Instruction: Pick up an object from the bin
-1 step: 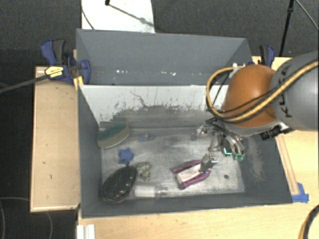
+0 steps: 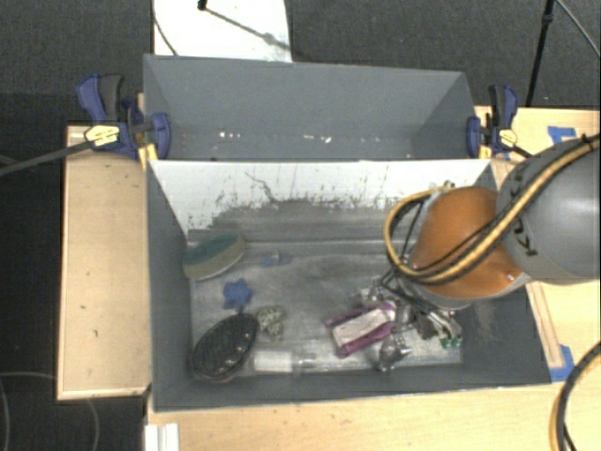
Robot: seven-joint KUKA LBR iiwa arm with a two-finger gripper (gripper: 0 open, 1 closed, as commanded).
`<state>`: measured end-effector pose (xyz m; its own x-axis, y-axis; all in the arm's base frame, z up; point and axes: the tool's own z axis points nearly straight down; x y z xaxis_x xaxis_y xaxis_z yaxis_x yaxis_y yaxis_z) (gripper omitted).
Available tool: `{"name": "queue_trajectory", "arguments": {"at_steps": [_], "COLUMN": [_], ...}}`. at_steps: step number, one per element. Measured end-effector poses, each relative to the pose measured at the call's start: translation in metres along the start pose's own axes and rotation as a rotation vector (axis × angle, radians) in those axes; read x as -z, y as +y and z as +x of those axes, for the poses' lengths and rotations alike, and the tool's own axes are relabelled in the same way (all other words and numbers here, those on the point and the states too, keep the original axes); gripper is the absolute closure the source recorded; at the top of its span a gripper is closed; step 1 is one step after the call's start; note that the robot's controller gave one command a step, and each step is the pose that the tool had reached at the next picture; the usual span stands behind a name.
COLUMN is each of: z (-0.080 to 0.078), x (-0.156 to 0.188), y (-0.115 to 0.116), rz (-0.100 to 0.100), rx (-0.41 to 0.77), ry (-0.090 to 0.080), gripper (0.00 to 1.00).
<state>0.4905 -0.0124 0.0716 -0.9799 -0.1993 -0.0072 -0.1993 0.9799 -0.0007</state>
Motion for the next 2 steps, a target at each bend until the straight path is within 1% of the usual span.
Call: {"name": "queue_trajectory", "arguments": {"at_steps": [1,2], "z": [-0.002,0.003], "x": [0.002,0.158], "y": [0.000,0.022], "rz": [0.000,0.000], "rx": [0.001,0.246], "ry": [-0.004,0.000], "gripper": [1.00,1.00]}}
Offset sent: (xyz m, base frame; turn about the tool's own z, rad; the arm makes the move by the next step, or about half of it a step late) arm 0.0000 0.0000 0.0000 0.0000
